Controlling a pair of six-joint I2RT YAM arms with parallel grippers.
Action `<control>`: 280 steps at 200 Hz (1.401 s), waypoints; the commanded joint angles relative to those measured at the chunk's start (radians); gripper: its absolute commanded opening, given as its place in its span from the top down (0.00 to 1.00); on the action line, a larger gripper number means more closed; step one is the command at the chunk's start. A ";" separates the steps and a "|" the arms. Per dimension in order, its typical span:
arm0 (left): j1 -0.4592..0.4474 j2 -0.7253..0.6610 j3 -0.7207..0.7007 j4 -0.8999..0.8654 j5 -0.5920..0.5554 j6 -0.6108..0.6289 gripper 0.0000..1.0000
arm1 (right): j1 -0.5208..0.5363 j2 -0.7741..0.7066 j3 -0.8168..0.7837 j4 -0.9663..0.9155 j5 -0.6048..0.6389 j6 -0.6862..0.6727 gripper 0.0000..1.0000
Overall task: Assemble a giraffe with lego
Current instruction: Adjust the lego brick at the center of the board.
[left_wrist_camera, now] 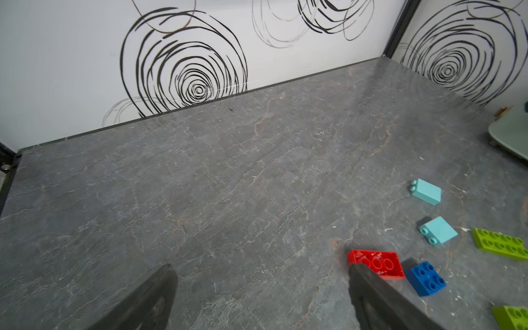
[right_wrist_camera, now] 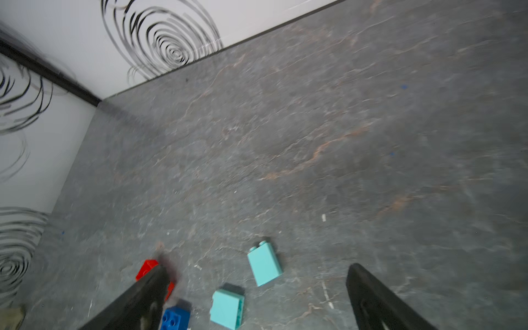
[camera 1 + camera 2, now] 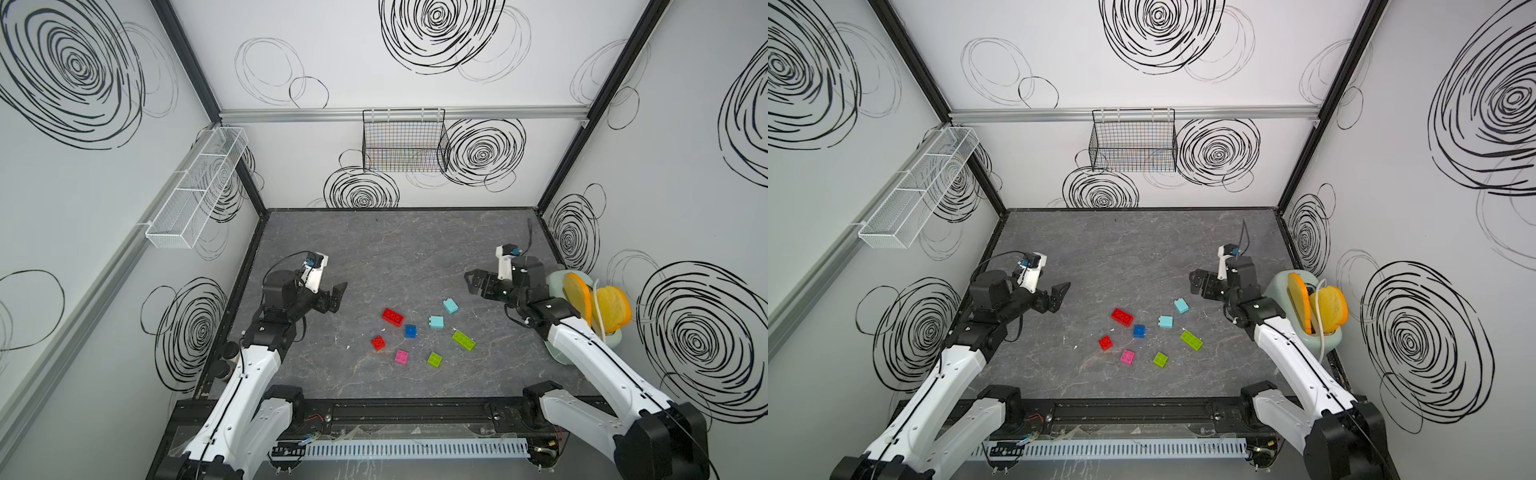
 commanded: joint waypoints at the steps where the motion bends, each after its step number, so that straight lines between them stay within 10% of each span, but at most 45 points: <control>1: -0.003 -0.012 -0.016 0.052 0.070 0.043 0.02 | 0.138 0.078 -0.005 0.009 0.067 -0.025 0.01; 103: 0.005 -0.028 -0.024 0.061 0.059 0.057 0.02 | 0.608 0.744 0.419 -0.123 0.232 -0.226 0.12; 280: 0.014 -0.036 -0.034 0.067 0.091 0.059 0.02 | 0.541 0.771 0.369 -0.123 0.264 -0.165 0.16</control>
